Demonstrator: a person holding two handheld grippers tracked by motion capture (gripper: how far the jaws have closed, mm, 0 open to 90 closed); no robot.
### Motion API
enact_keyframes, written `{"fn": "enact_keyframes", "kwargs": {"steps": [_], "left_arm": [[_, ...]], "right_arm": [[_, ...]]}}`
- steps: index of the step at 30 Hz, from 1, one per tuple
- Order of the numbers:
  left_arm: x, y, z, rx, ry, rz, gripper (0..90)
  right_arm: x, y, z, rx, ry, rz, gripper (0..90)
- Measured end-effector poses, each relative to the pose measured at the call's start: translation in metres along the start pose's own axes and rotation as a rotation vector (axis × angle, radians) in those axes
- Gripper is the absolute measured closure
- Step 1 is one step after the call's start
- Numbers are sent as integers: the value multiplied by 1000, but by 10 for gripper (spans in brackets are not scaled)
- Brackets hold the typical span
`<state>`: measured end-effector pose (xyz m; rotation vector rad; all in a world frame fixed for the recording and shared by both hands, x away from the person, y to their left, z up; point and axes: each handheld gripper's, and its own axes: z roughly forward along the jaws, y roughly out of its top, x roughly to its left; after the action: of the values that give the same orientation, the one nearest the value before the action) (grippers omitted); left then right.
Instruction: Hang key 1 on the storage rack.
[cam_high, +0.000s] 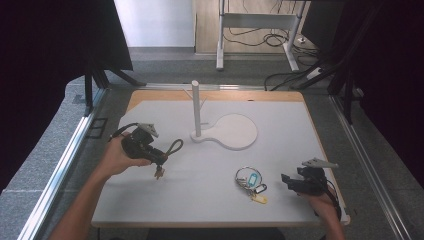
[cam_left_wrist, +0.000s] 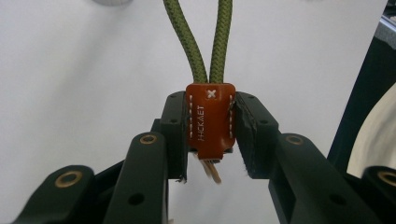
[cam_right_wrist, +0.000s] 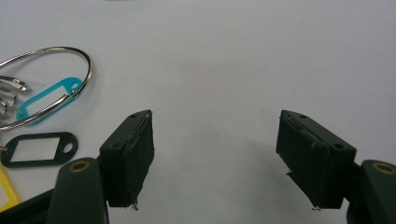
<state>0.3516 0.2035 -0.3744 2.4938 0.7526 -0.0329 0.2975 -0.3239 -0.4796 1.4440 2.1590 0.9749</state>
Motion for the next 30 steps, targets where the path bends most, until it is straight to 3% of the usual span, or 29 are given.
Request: {"fn": "enact_keyframes", "kwargs": {"steps": [13,30], "left_arm": [[9,13,-15,-64,-10,-17,668],[22,31,-23,-77,4,-26,667]], "right_arm": [[0,0,1,5,0,5,276],[-1,-1,1,9,-2,7,281]]}}
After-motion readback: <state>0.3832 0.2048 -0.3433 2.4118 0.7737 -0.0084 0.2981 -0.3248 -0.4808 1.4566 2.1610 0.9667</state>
